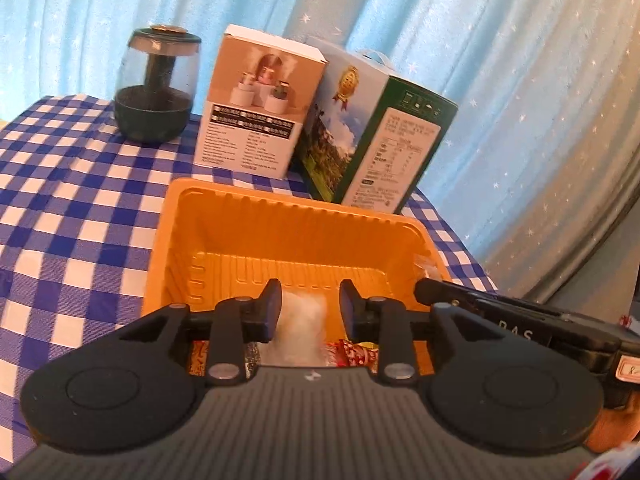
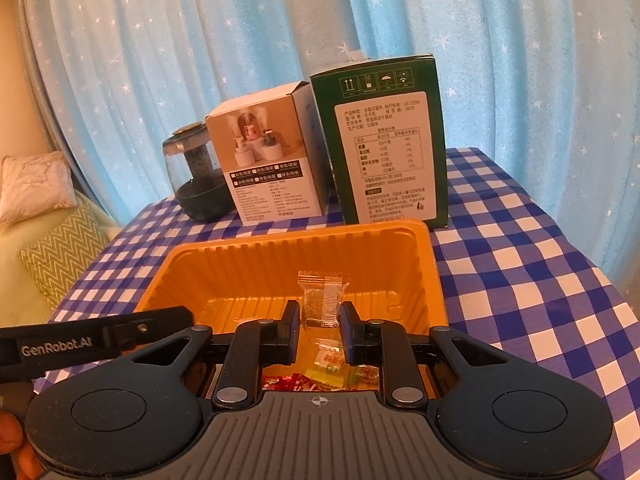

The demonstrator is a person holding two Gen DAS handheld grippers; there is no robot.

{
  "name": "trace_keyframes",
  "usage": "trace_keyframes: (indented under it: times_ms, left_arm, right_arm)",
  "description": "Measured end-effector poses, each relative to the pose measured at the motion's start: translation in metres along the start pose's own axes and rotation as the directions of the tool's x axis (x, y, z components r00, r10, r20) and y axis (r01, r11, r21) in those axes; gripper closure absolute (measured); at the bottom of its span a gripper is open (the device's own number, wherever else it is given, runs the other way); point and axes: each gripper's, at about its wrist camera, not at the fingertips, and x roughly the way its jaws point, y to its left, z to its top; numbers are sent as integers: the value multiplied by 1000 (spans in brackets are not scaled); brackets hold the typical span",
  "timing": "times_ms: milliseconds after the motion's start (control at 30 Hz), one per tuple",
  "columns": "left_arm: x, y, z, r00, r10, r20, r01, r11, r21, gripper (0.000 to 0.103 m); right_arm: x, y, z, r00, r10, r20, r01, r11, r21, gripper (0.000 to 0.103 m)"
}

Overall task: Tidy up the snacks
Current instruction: 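Carry the pouch and cookie packet into the orange tray and open both tools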

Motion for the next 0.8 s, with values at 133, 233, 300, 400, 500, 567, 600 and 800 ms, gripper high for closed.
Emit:
trace_keyframes:
  times_ms: [133, 233, 300, 400, 500, 567, 600, 800]
  left_arm:
    - [-2, 3, 1, 1000, 12, 3, -12, 1000, -2, 73]
    - [-4, 1, 0, 1000, 17, 5, -17, 1000, 17, 69]
    - [-5, 0, 0, 1000, 22, 8, -22, 999, 29, 65]
    - [-6, -2, -1, 999, 34, 18, -35, 998, 48, 56]
    - [-6, -4, -2, 999, 51, 16, -52, 996, 69, 55]
    - [-5, -5, -3, 998, 60, 13, -61, 995, 81, 53]
    - [-4, -5, -3, 998, 64, 11, -65, 994, 84, 51]
    - [-4, -5, -4, 996, 87, 11, -87, 991, 98, 42]
  right_arm:
    - [1, 1, -1, 1000, 2, -7, -2, 1000, -3, 82]
    - [2, 1, -1, 1000, 5, -8, -5, 1000, -2, 82]
    - [2, 1, 0, 1000, 8, -7, -8, 1000, 2, 82]
    - [2, 1, 0, 1000, 16, -10, -16, 1000, 2, 82]
    - [2, 2, -1, 1000, 20, -13, -20, 1000, 3, 81]
    - [2, 2, -1, 1000, 20, -12, -20, 1000, 5, 81]
    - [2, 2, 0, 1000, 21, -11, -21, 1000, 5, 81]
    - [2, 0, 0, 1000, 22, -10, -22, 1000, 14, 81]
